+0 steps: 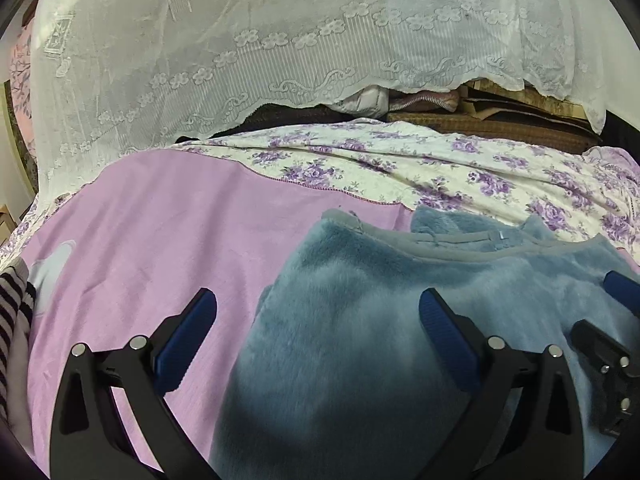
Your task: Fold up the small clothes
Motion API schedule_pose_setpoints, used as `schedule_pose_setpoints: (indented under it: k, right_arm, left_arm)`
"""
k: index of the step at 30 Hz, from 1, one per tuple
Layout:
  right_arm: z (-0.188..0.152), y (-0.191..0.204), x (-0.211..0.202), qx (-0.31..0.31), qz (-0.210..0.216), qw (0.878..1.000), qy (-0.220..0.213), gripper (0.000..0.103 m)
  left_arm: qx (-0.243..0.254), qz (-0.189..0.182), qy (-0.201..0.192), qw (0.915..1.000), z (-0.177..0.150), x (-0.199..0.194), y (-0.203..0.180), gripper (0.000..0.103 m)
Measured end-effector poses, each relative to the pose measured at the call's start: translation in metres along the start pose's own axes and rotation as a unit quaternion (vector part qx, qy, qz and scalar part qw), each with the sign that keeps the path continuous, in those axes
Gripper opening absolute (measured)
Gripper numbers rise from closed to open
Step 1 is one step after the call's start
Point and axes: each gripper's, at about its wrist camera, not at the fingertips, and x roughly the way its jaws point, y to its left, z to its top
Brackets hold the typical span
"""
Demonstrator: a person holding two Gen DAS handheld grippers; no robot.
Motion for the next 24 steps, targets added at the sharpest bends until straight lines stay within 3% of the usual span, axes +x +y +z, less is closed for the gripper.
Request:
schedule_pose_setpoints:
  k: [24]
  right_arm:
    - [-0.021, -0.005, -0.03, 0.036, -0.005, 0.999, -0.004, 0.082]
  left_arm:
    - [0.005, 0.007, -0.001, 1.0, -0.017, -0.02, 0.001, 0.099]
